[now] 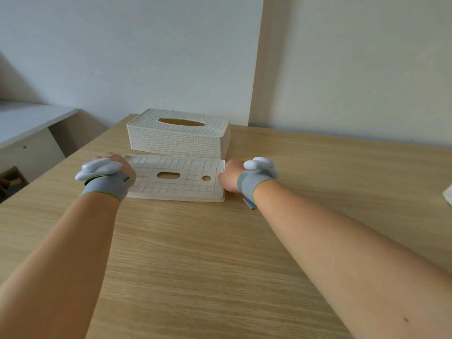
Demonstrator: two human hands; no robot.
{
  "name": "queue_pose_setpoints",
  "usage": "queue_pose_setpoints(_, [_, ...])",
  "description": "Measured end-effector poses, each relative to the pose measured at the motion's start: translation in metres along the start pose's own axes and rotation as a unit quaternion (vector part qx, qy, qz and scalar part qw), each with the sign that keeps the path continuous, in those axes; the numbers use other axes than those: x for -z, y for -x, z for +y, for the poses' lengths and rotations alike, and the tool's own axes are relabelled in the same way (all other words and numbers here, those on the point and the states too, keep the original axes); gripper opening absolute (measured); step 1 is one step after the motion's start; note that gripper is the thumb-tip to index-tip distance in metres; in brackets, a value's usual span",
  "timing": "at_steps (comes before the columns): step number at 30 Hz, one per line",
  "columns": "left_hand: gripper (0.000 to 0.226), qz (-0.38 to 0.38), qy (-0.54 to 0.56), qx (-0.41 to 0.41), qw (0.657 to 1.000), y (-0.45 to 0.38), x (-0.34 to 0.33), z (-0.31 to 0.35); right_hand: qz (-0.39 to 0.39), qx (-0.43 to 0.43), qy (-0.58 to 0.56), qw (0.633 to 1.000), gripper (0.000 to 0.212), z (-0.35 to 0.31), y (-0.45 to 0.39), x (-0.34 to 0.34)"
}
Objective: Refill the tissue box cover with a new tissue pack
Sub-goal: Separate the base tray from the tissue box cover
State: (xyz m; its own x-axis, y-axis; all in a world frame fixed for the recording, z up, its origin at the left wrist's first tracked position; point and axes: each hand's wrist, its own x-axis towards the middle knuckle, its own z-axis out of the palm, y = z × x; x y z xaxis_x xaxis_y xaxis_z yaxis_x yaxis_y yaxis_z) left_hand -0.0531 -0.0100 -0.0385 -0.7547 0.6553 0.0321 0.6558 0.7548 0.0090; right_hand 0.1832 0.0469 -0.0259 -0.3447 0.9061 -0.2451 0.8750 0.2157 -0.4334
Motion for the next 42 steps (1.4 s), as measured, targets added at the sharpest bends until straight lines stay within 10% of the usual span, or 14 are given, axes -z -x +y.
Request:
queue_pose_setpoints(14, [0.033, -0.029, 0.091, -0.130, 0.987, 0.094, 0.029, 0.122, 0.216, -0.153, 0.111, 0.958, 0.050, 0.144, 0.040, 0.075])
queue_pose_setpoints(42, [0.050, -0.003, 0.086, -0.238, 0.967, 0.182, -0.004, 0.166, 0.148, -0.265, 0.150, 0.941, 0.058, 0.231, 0.085, 0.062])
